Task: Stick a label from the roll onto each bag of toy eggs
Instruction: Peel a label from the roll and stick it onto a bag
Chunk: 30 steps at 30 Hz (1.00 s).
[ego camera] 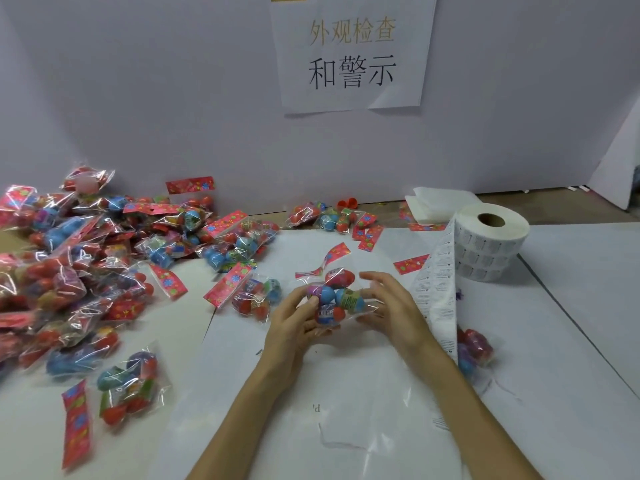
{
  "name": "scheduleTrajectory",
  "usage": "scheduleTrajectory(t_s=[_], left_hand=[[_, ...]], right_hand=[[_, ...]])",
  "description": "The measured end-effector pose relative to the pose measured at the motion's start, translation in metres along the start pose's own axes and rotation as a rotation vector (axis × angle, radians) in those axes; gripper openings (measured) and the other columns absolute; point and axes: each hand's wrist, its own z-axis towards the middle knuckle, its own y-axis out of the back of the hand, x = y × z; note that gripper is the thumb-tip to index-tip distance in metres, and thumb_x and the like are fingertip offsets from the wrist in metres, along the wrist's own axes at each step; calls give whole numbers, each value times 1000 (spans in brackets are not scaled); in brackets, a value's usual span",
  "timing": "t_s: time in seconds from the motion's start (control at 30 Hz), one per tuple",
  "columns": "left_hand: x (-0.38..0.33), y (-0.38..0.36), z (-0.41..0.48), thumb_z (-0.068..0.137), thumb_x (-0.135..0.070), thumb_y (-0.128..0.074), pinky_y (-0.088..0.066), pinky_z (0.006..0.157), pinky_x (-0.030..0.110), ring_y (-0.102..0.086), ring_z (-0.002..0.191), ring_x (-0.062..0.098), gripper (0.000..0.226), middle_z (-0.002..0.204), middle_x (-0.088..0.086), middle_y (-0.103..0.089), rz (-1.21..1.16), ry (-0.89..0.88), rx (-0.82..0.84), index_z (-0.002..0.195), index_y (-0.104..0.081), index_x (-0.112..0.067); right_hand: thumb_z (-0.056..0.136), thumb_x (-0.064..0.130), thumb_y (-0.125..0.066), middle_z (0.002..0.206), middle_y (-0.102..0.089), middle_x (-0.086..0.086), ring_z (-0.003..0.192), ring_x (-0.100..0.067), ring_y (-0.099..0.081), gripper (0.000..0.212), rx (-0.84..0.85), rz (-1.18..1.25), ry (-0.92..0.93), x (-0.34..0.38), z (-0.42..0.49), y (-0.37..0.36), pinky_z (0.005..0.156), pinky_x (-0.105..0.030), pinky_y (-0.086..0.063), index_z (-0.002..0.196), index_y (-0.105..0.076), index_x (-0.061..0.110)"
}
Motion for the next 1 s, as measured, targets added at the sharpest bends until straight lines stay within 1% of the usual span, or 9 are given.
scheduleTrajectory(t_s=[0.13, 0.3, 0.43, 0.53, 0.63, 0.73, 0.83, 0.9, 1.0], left_hand=[[2, -1, -2, 89, -32, -65, -59, 74, 36, -73, 94, 28, 30, 112, 15, -75, 52, -33, 9, 115, -74, -21], [4, -1, 0, 86, -36, -69, -61, 73, 33, -73, 107, 30, 28, 115, 7, -75, 99, -61, -22, 114, -74, -34], [8, 1, 1, 90, -38, -66, -61, 84, 36, -71, 113, 24, 35, 120, -1, -73, 155, -112, 14, 124, -69, -44], [11, 2, 5, 85, -36, -71, -61, 87, 39, -70, 115, 24, 52, 130, 2, -66, 154, -142, -73, 135, -57, -37], [13, 4, 7, 81, -39, -77, -60, 87, 36, -69, 117, 22, 53, 134, 5, -65, 137, -157, -98, 129, -60, -29], [16, 3, 8, 84, -48, -77, -59, 92, 39, -67, 122, 24, 55, 134, 0, -68, 223, -176, 43, 133, -62, -27], [16, 4, 10, 82, -50, -77, -53, 103, 54, -65, 125, 28, 63, 132, 4, -70, 193, -149, -26, 135, -59, -23], [16, 5, 10, 82, -51, -77, -57, 98, 52, -68, 120, 28, 57, 125, 5, -73, 172, -123, -69, 129, -62, -23], [14, 6, 10, 88, -47, -72, -62, 87, 43, -71, 114, 28, 51, 123, 3, -74, 174, -96, -66, 132, -61, -23]], right_hand=[[101, 26, -59, 107, -74, -10, 96, -24, -72, 18, 66, -94, 31, -2, -2, -1, 73, -33, -59, 113, -69, 17], [102, 10, -55, 111, -72, -21, 97, -26, -70, 21, 48, -81, 78, -4, 0, 1, 73, -33, -58, 117, -68, 3], [102, 7, -54, 107, -75, -13, 96, -22, -72, 20, 35, -64, 112, -4, 0, -1, 69, -28, -58, 114, -71, 10], [98, 11, -64, 93, -76, 7, 91, -16, -73, 18, -169, -12, 192, -8, 0, -4, 64, -29, -60, 101, -73, 26], [90, 21, -77, 91, -72, 18, 85, -7, -70, 15, -378, -105, 349, -11, 0, -6, 71, -27, -58, 98, -68, 29], [82, 31, -79, 98, -72, 13, 93, -8, -69, 22, -164, -262, 454, -14, -6, -15, 73, -20, -52, 102, -70, 29], [86, 29, -67, 103, -74, 15, 101, -14, -70, 17, 85, -366, 428, -16, -12, -24, 84, -31, -57, 101, -76, 32], [89, 16, -65, 100, -76, 12, 98, -16, -72, 21, 83, -328, 443, -13, -12, -24, 85, -32, -58, 100, -77, 28], [89, 2, -70, 99, -73, 9, 94, -14, -71, 23, -105, -312, 549, -9, -12, -21, 77, -24, -55, 100, -74, 22]])
